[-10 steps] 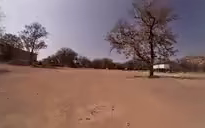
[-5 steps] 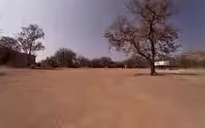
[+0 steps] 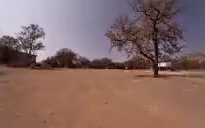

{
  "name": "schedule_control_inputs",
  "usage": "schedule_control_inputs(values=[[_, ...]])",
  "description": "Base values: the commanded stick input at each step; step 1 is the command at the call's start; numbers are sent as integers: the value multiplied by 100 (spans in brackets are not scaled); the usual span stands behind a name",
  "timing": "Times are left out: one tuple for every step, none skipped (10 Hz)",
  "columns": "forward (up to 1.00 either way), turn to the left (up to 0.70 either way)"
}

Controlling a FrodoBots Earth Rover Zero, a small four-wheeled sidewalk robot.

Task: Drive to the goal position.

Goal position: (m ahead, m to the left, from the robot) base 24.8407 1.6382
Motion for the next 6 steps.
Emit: schedule_control_inputs(values=[[100, 0], [100, 0], [100, 0], [100, 0], [100, 0], [100, 0]])
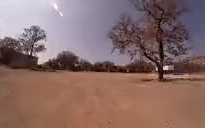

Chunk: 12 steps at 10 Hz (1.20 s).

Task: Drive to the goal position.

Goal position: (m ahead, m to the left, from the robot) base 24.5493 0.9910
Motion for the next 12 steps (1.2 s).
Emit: schedule_control_inputs(values=[[100, -2], [100, -19], [100, -30], [100, -32], [100, -10], [100, 0], [100, 0], [100, 0], [100, 0], [100, 0], [100, 0], [100, 0]])
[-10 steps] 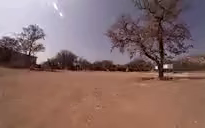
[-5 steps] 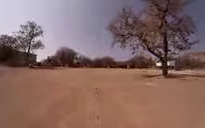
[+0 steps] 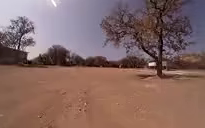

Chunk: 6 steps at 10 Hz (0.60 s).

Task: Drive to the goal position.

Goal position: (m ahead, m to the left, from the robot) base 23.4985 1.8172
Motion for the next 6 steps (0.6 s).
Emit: schedule_control_inputs(values=[[100, 0], [100, 0], [100, 0], [100, 0], [100, 0], [100, 0]])
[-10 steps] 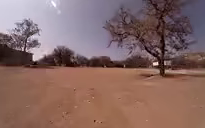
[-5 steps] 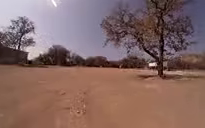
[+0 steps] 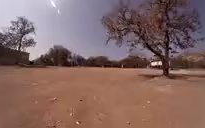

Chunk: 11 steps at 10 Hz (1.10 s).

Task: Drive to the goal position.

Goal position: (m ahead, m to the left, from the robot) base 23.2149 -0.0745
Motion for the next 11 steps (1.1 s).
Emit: schedule_control_inputs(values=[[100, 0], [100, 0], [100, 0], [100, 0], [100, 0], [100, 0], [100, -4], [100, -25], [100, -32], [100, -33], [100, -33]])
